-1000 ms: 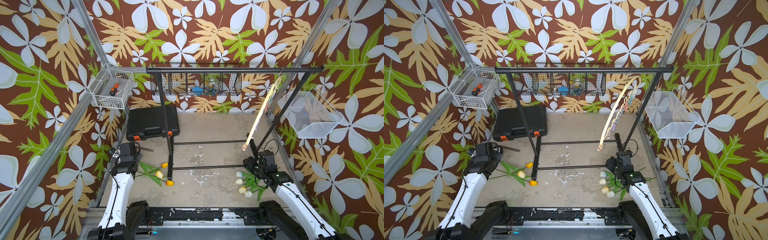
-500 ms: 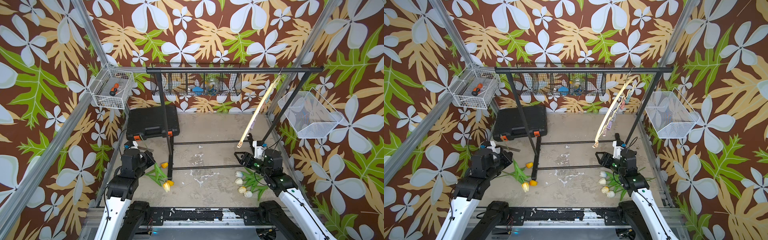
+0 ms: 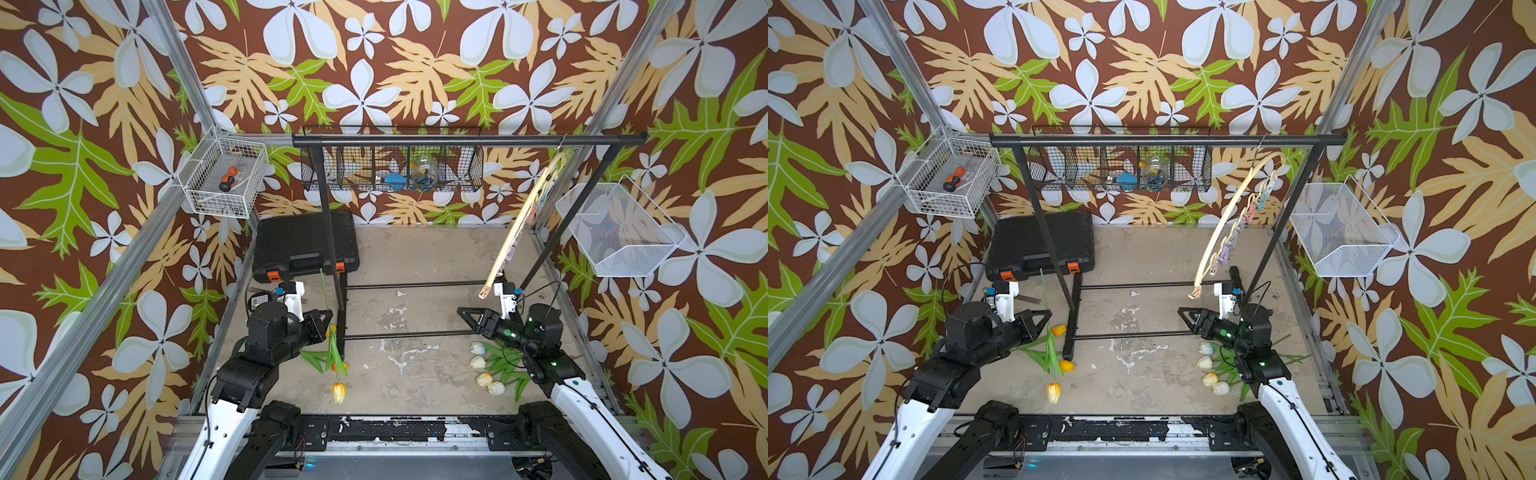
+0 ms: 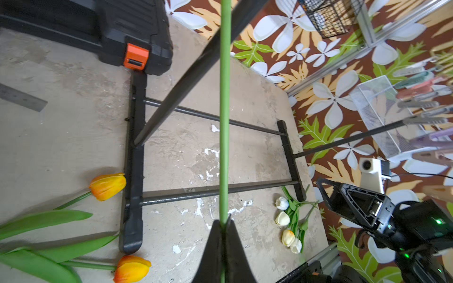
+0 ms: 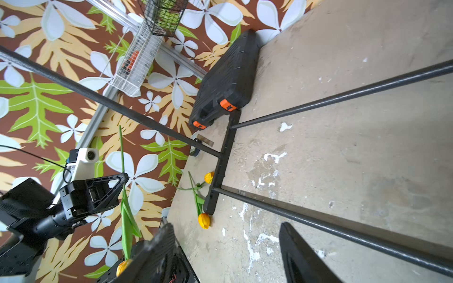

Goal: Dry the flowers on a clothes hanger
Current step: Pick up the flower at the center of the board.

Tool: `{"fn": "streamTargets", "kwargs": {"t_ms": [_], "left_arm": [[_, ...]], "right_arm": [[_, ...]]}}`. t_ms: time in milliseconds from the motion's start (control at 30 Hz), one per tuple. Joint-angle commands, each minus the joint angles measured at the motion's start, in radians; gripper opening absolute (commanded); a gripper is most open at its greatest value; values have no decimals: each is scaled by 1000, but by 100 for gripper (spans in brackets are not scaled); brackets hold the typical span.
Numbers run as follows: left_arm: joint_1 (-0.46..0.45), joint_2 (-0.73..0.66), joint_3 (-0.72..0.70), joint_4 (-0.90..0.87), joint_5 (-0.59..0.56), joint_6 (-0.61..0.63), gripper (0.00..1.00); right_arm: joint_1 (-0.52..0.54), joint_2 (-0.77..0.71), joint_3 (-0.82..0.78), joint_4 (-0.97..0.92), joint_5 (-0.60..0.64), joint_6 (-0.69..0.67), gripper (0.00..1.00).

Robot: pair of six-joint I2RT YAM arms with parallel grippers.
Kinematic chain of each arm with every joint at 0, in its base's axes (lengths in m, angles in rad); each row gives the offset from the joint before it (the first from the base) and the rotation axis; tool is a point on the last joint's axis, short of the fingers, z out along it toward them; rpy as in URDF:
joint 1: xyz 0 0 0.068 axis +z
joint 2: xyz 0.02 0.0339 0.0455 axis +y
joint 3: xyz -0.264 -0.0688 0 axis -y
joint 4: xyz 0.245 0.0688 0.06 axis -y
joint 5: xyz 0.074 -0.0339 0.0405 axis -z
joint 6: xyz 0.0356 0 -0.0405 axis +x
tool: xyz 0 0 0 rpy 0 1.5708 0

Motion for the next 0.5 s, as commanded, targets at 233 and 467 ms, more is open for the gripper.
{"fn": "streamTargets", "kwargs": {"t_ms": [233,467], "left_arm": [[-222,70,-15,211,-20,-32,0],[-316,177,-44,485,62,27,0]], "right_arm": [[7,3,-6,188,-104,44,69],[37,-4,-13,316,-168,58,69]]}}
